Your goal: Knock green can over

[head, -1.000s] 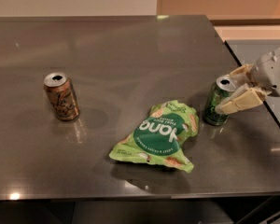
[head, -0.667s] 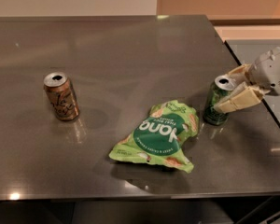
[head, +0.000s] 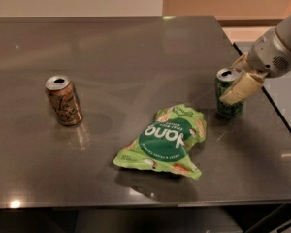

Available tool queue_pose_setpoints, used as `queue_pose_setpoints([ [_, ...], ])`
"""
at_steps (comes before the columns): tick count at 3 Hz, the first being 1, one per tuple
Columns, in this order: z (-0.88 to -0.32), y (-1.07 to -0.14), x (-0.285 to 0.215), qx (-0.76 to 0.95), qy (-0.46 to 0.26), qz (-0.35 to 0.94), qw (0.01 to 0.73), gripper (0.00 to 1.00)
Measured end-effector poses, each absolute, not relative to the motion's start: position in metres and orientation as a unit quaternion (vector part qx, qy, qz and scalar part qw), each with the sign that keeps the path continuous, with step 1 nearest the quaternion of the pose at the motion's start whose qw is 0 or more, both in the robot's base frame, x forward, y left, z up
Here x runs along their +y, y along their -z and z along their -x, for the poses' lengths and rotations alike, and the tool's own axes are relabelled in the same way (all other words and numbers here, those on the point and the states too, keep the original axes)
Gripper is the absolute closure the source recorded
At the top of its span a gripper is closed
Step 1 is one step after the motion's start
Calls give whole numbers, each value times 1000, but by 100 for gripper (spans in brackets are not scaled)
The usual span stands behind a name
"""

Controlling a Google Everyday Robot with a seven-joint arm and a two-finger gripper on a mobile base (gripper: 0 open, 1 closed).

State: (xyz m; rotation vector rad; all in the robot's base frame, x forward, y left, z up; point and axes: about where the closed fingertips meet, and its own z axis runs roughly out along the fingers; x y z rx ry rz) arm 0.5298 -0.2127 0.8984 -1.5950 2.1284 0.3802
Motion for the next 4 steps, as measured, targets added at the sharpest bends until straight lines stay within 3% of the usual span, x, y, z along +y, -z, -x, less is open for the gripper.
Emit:
queue_pose_setpoints([
  [2,-563,-891,-208,790,-46,599,120,100],
  [4,-576,-882,-192,776,-13,626,71,59],
])
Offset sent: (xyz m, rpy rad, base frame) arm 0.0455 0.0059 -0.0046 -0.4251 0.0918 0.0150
